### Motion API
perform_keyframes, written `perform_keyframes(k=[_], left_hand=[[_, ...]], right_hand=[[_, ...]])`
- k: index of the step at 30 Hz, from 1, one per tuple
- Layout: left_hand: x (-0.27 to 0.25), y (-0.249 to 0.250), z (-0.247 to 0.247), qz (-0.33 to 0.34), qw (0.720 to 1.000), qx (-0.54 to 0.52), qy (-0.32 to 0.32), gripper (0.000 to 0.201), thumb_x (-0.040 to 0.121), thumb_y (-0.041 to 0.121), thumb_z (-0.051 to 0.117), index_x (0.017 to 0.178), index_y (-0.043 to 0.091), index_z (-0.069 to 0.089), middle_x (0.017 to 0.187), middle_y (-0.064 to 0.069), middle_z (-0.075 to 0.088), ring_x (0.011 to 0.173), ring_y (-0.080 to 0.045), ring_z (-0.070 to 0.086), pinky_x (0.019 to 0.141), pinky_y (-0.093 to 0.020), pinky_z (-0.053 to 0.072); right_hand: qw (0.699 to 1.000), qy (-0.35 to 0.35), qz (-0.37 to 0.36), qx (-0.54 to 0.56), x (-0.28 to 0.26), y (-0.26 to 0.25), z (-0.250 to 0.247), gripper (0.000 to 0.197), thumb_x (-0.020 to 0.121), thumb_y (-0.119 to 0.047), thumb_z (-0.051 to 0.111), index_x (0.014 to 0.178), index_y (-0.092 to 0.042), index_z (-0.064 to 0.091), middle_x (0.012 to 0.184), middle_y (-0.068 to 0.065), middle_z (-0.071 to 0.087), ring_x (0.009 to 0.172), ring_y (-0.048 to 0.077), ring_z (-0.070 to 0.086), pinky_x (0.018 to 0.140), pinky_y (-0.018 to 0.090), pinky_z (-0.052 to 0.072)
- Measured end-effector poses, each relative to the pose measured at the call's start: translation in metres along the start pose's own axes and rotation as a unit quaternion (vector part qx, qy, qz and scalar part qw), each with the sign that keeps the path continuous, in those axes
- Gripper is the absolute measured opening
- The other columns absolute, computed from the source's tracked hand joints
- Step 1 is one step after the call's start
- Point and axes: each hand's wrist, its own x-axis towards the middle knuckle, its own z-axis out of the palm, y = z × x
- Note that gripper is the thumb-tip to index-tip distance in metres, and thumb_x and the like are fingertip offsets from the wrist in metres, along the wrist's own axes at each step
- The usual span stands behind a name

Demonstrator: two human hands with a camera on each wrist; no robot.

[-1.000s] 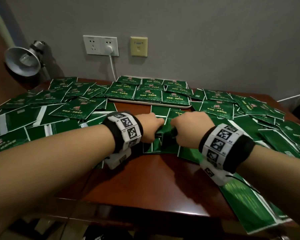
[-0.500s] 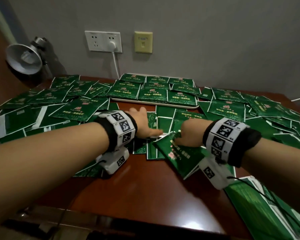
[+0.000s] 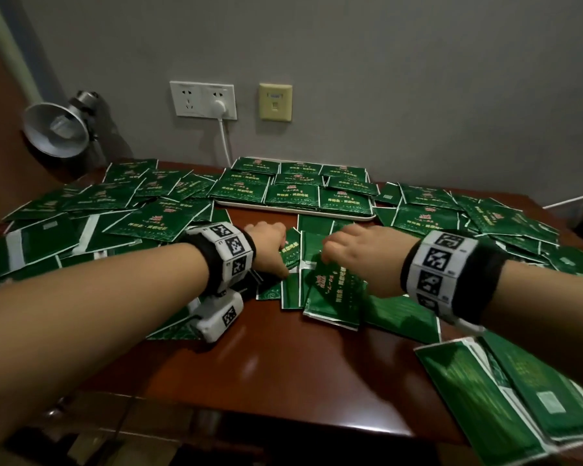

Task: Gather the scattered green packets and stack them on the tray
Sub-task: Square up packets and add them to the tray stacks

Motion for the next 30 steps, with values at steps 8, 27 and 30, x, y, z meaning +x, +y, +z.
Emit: perform_keyframes(k=[8,27,30], left_hand=[[0.0,0.001,0.003,0.004,1.0,0.015,0.004,0.051,0.067,0.038,0.078,0.103,0.021,0.048,0.107,-0.004,0.046,0.1,-0.026,0.048,0.082,-0.035,0.047],[0.033,-0.045,-0.045,0.041,0.999,0.004,0.001,0.038,0.069,0.029,0.078,0.085,0.025,0.044,0.092,0.001,0.051,0.073,-0.014,0.046,0.055,-0.028,0.038],[0.047,-0.066,-0.076,0.041,0.999,0.026,0.018,0.038,0.069,0.027,0.078,0.087,0.024,0.045,0.093,-0.001,0.052,0.074,-0.016,0.047,0.057,-0.031,0.042]], right_hand=[[0.991,-0.027,-0.117,-0.066,0.022,-0.008,-0.006,0.075,0.072,-0.04,0.075,0.135,-0.024,0.038,0.142,-0.004,0.043,0.139,0.023,0.028,0.106,0.042,0.04],[0.994,0.074,-0.026,0.079,0.02,0.041,-0.009,0.039,0.071,-0.065,0.052,0.093,-0.035,0.041,0.09,-0.014,0.05,0.073,0.013,0.054,0.066,0.03,0.05],[0.992,0.103,0.011,0.078,0.048,0.065,-0.023,0.037,0.072,-0.064,0.056,0.092,-0.035,0.043,0.089,-0.014,0.053,0.068,0.012,0.048,0.063,0.027,0.044]])
